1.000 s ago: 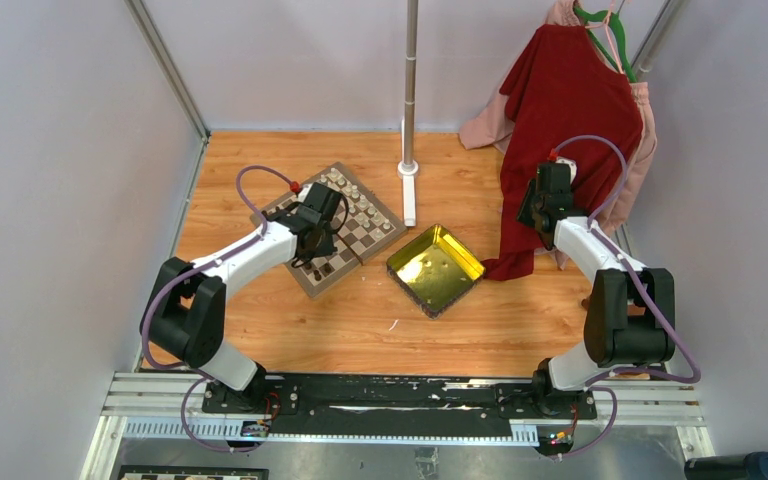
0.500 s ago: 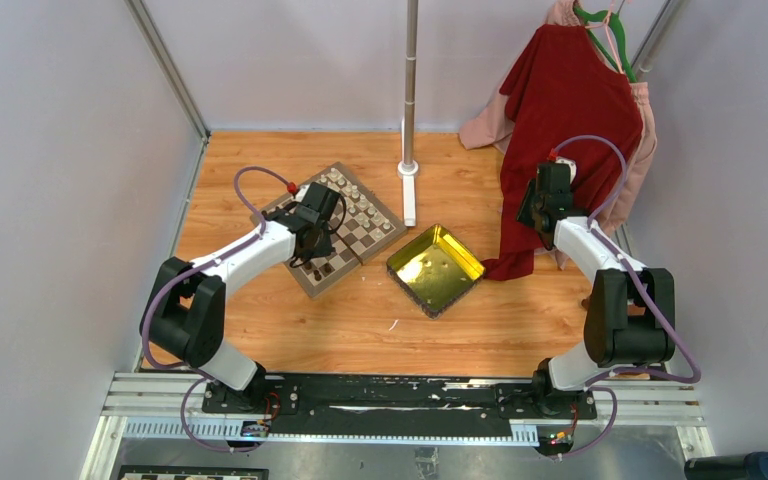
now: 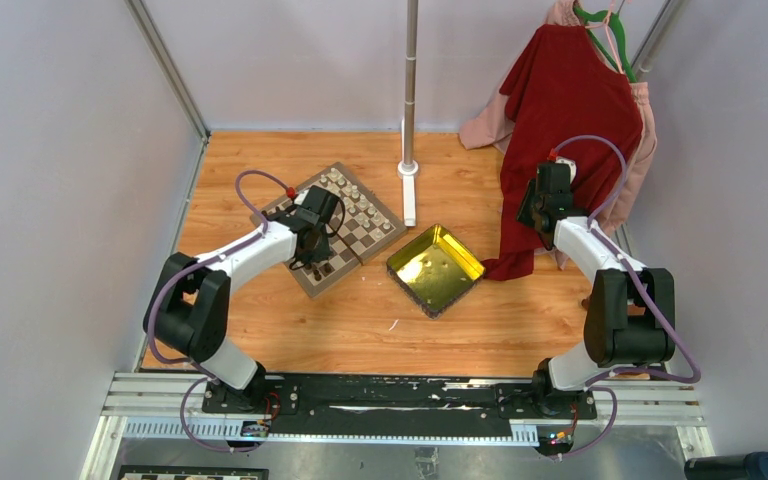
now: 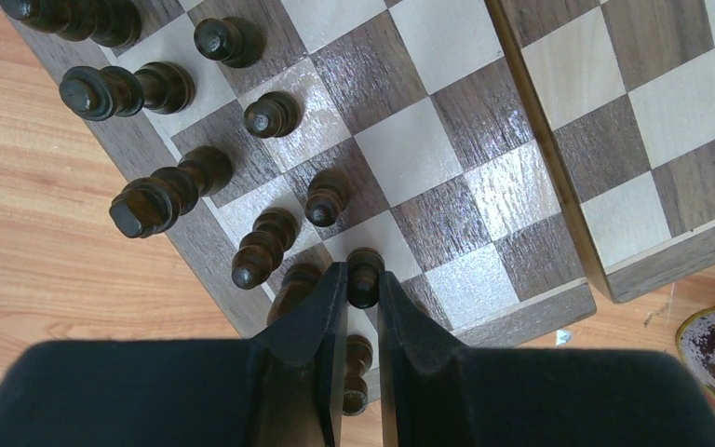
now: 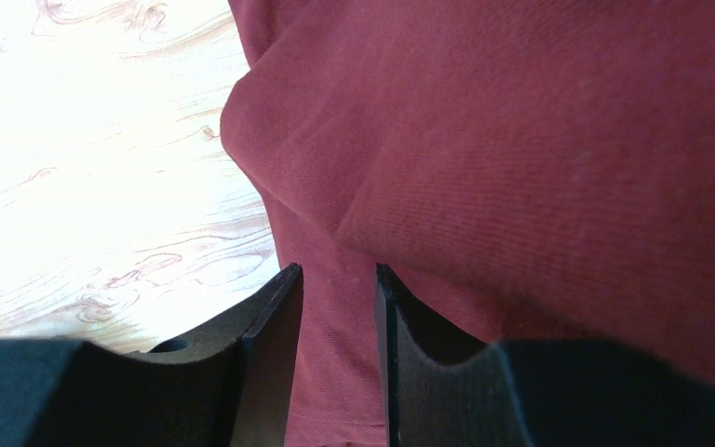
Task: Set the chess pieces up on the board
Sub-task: Place the chess piece on the chessboard.
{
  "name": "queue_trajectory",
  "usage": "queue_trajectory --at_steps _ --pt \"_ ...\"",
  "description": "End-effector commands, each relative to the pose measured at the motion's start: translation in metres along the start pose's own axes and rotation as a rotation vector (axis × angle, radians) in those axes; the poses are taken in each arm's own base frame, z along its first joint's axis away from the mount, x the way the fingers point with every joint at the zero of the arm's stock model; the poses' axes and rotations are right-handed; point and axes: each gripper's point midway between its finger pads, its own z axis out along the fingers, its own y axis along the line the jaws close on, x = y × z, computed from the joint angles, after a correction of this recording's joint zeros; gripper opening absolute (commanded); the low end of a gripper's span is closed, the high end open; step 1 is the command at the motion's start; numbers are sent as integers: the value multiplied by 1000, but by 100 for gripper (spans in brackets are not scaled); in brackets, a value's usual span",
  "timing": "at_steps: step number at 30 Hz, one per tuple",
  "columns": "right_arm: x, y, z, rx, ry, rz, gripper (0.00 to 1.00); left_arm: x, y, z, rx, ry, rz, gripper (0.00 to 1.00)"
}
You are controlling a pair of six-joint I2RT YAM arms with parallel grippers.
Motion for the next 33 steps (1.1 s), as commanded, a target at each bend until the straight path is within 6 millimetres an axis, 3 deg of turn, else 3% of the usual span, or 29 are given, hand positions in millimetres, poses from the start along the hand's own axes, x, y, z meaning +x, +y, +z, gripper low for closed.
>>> queue_trajectory --at_steps 1,11,15,22,33 --pt "6 3 1 -7 16 -8 38 4 6 7 -24 13 -17 0" --pt "7 3 3 -5 20 -9 38 4 6 9 -25 18 -12 1" --pt "8 3 4 -4 23 -8 38 4 5 9 -23 21 -11 6" --pt "9 3 5 -3 24 -8 38 3 5 9 -20 19 -11 25" --pt "8 4 4 -6 22 -7 38 -3 4 5 -17 8 -8 31"
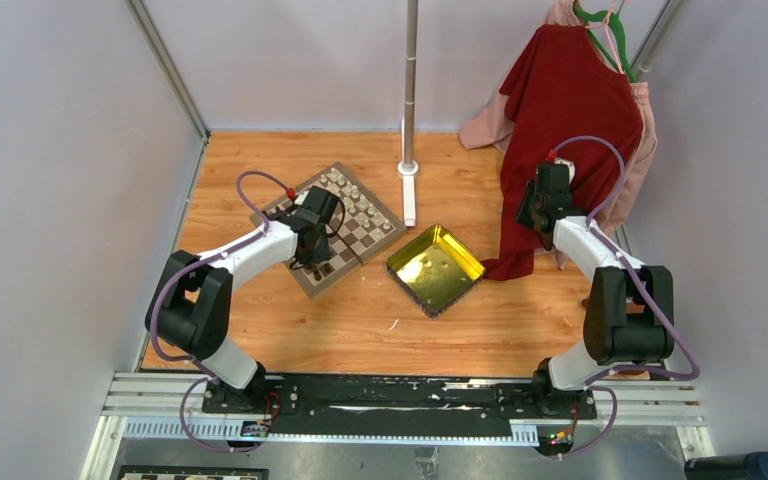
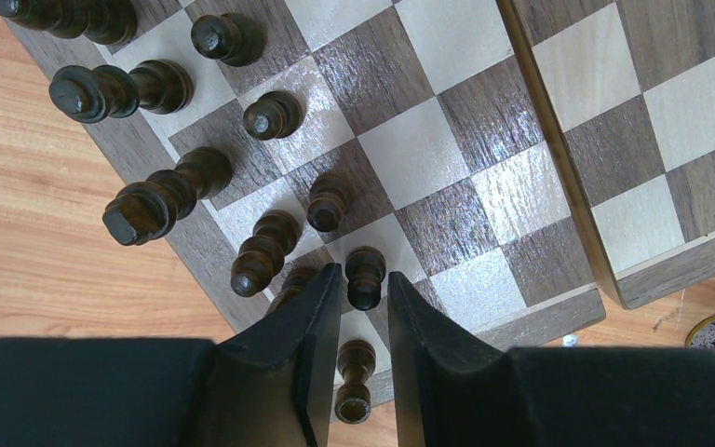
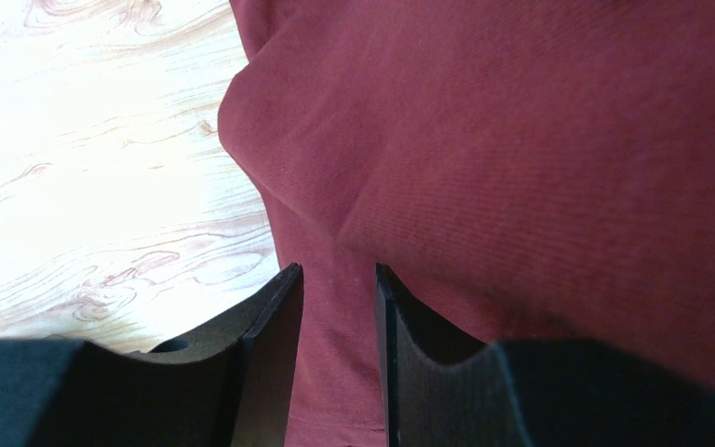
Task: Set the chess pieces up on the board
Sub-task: Place the chess piece on the chessboard, then reset both arms
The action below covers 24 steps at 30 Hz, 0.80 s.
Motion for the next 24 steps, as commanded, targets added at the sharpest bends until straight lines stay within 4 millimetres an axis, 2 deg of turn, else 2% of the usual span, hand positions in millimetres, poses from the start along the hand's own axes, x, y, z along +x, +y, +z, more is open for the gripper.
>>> queue_trajectory --at_steps 1,24 --pt "3 3 1 -4 8 -5 38 -7 1 -1 -6 -10 -8 31" --pt "-1 4 -6 -14 -9 4 38 -27 -4 -23 28 -61 -36 31"
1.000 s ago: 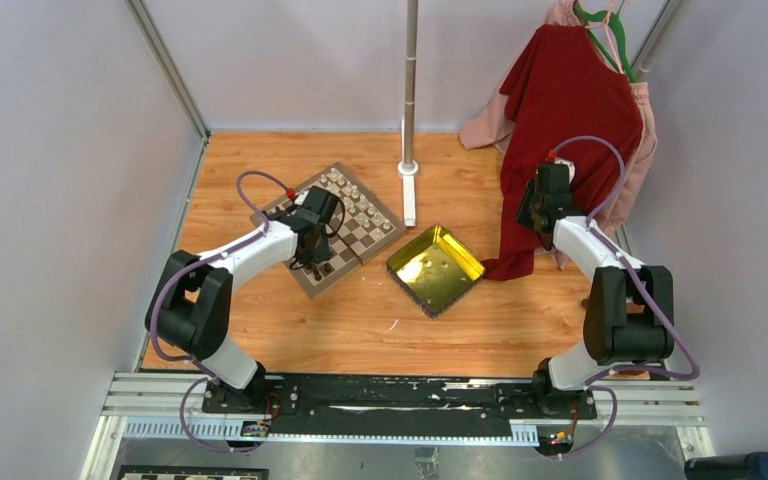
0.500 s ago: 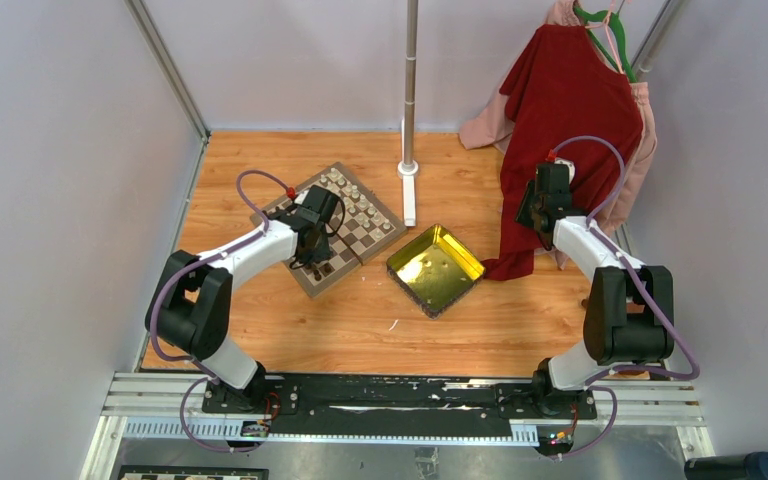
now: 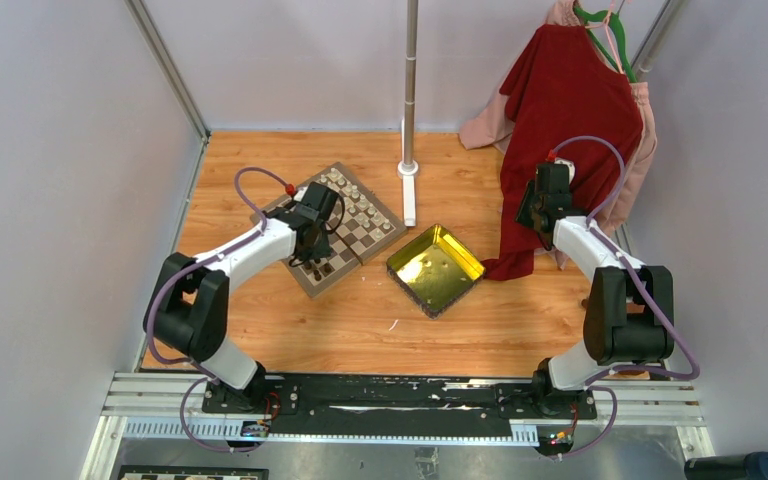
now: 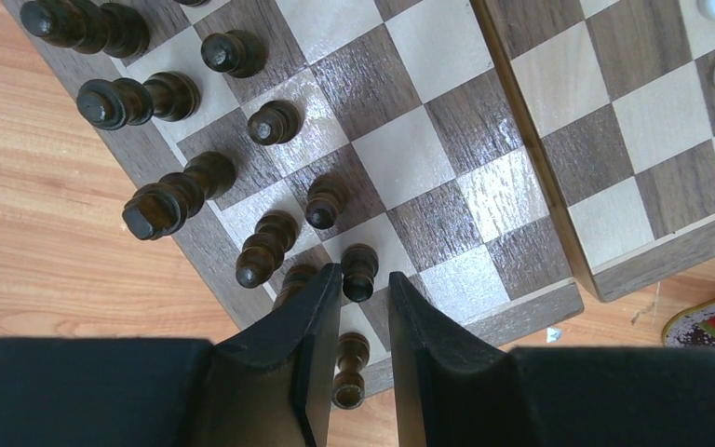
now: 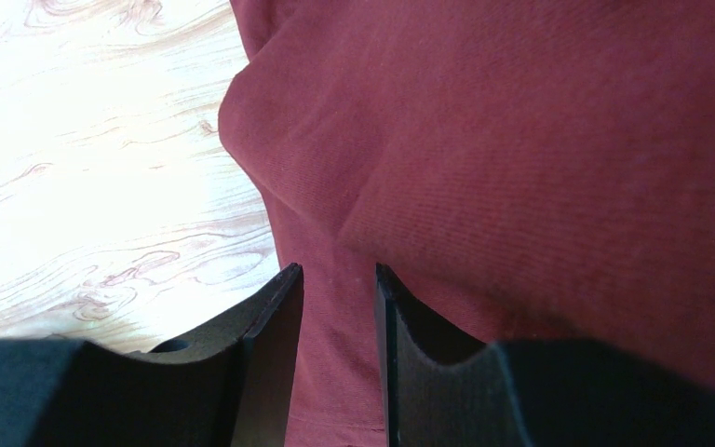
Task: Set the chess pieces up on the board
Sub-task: Reset both arms
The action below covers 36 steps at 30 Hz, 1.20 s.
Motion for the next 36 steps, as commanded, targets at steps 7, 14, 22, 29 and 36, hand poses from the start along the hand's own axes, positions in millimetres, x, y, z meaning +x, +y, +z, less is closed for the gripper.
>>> queue_trajectory --at_steps 7,14,22,29,36 --pt "-4 5 -10 -19 -21 3 38 -36 -5 -34 44 -97 -38 32" --pt "-12 14 -16 -41 -39 -11 38 -64 -2 -69 62 -184 -37 37" --pt "-17 38 -23 -72 -40 -83 38 -88 10 -129 139 -335 -86 48" --pt "-16 79 -30 -120 -35 -193 38 -90 28 -179 250 -508 -140 61" --pt "-7 145 -48 -314 -41 -372 45 -85 49 -217 320 -678 -128 87"
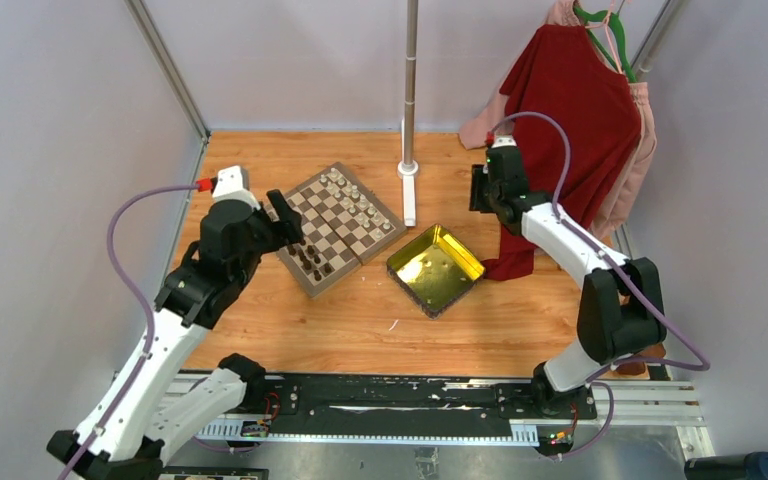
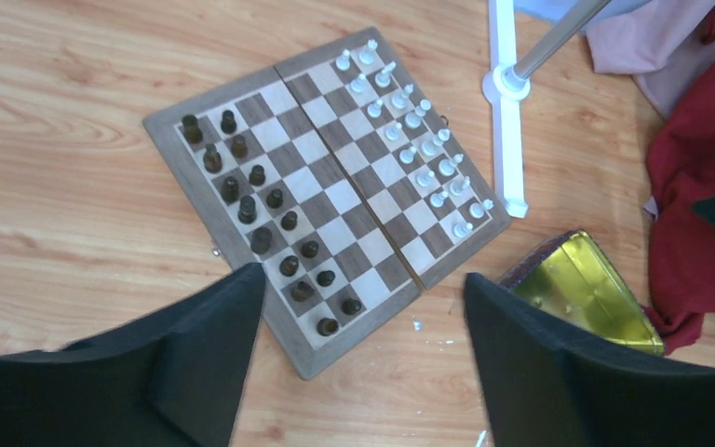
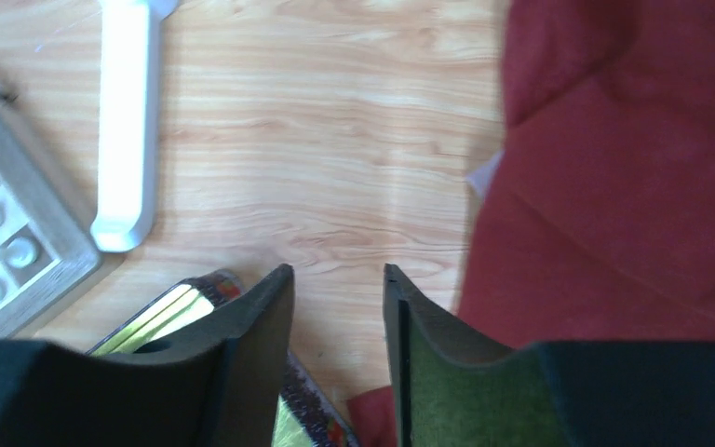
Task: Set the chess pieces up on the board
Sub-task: Reset both arms
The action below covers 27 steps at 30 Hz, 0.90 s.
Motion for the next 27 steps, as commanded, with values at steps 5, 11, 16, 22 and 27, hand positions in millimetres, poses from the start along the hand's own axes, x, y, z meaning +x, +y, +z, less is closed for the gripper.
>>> queue_trajectory --at_steps 5,11,16,22,27 --pt "-10 66 -27 -168 -58 -277 63 -24 10 -29 84 -212 82 100" --pt "-21 48 -57 -102 -128 -258 68 -32 28 -39 52 -343 168 100" --pt "-27 31 -87 -54 -211 -222 72 -27 47 -37 -8 -433 243 100" --pt "-21 8 -110 12 -255 -186 75 -8 62 -22 -74 -414 290 100" --pt "-13 -10 -123 68 -273 -162 77 2 63 -9 -90 -378 312 100"
